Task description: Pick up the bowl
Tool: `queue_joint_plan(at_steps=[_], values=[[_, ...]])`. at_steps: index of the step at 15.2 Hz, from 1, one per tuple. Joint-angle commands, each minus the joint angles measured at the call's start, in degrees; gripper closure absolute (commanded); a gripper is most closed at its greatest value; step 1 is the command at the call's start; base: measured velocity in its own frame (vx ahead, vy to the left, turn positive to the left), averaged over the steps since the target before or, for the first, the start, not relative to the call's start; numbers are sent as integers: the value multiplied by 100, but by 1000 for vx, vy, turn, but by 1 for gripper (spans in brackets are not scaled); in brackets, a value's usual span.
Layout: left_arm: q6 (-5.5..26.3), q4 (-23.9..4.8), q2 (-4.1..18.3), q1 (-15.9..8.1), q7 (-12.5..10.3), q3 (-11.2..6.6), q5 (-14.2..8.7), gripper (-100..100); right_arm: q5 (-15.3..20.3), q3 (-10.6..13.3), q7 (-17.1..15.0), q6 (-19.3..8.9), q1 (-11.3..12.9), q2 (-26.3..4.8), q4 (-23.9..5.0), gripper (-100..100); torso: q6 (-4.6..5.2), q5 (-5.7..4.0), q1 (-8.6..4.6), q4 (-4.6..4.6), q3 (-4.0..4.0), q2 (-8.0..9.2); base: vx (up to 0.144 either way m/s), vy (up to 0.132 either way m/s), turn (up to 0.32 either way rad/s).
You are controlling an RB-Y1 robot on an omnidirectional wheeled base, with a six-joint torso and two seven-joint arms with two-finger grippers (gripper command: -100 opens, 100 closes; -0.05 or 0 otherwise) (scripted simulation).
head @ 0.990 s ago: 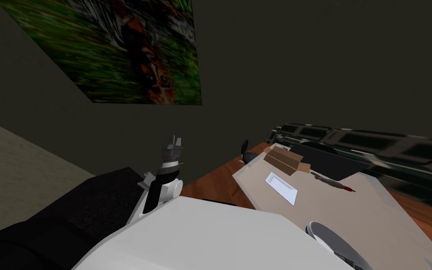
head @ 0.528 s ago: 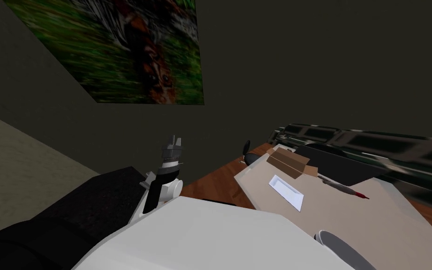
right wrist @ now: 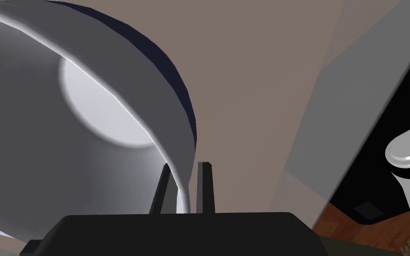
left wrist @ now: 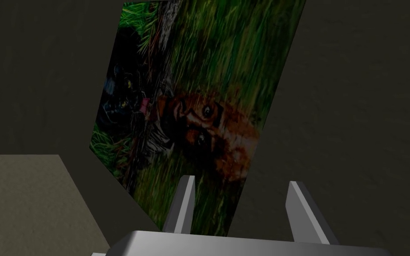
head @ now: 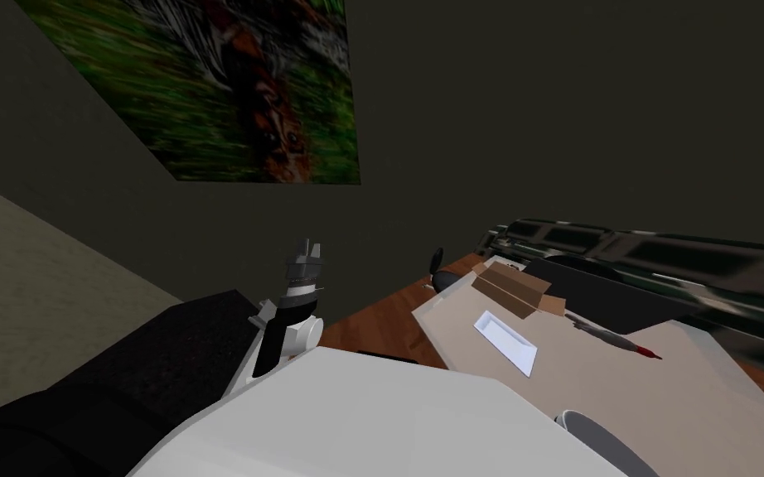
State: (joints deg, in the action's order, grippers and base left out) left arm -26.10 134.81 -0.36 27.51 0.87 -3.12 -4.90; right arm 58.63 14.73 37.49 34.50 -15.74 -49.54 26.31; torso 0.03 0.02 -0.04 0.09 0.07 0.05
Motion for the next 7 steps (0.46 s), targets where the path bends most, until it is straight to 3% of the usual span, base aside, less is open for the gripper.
queue_joint_plan(at_steps=[1, 4, 7], values=[[0, 0, 0, 0, 0, 0, 0, 0, 0, 0, 0, 0, 0, 0, 0, 100, 0, 0, 0, 0, 0, 0, -4, -4, 21], [0, 0, 0, 1, 0, 0, 0, 0, 7, -84, 9, 233, -1, -223, -30, 100, 8, 5, 13, 6, 8, 9, 5, 43, -66], [0, 0, -1, 0, 0, 1, 0, 0, 9, -71, -55, 169, -61, -227, 69, 100, 2, 10, 41, 3, 4, 5, 11, 66, -40]])
